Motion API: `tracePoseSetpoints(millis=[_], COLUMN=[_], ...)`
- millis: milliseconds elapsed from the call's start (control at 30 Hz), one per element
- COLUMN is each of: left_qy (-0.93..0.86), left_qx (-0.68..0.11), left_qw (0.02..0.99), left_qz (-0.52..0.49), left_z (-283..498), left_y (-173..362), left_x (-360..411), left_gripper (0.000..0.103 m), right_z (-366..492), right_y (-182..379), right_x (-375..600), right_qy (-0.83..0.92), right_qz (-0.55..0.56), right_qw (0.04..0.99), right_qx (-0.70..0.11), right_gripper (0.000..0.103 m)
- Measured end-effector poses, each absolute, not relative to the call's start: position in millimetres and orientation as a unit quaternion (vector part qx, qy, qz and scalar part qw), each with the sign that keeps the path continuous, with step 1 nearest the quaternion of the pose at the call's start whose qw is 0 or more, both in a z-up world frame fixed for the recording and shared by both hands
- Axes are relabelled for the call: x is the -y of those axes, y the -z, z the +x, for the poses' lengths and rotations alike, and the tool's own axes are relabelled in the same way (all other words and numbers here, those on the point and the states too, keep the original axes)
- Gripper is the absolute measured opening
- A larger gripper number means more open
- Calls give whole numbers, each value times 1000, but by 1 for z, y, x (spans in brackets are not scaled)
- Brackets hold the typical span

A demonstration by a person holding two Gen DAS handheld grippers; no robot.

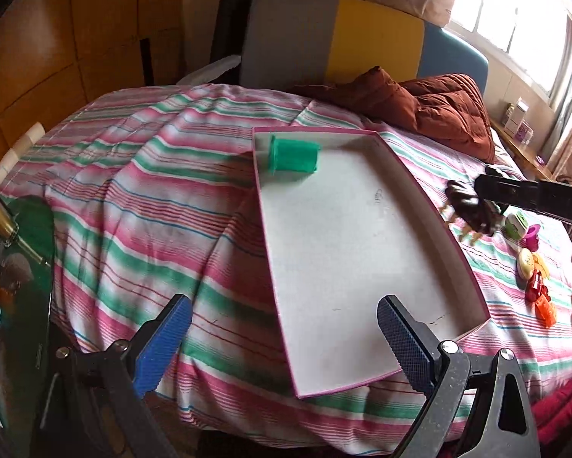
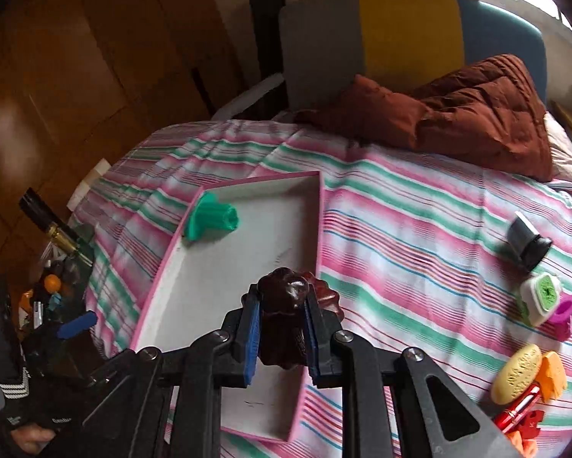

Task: Organize rigid objects
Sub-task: 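Carry the brown knob into the tray beside the green stand, open right tool, then move the left tool toward the black-lidded canister on the bedspread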

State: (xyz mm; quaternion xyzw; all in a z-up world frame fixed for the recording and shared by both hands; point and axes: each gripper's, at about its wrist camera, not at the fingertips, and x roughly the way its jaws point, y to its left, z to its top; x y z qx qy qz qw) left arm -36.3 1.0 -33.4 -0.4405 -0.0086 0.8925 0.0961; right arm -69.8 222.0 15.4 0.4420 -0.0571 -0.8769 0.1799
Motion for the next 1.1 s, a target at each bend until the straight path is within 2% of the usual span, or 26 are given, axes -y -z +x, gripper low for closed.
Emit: tracePoseSetpoints(millis=[333,567,767,1100], left_qy=[-892,-889,-896,-900], left_qx=[31,38,32,15], left_qw=[68,64,70,95], left_qz=[-446,-451,-437,-425], left_z=[-43,-47,-43,-33], left_y=[43,49,43,27], left_x=[28,36,32,14], left_gripper=[98,98,98,98], right_z=[-138,-152,-129,-58], right_y=[15,25,12,-5], right_x=[-138,-119,-142,-206], right_qy=[846,836,844,881], right_qz=[479,493,478,447], right_qw=[211,219,218,153], right_qx=[97,98,110,8], right_gripper=[19,35,41,46])
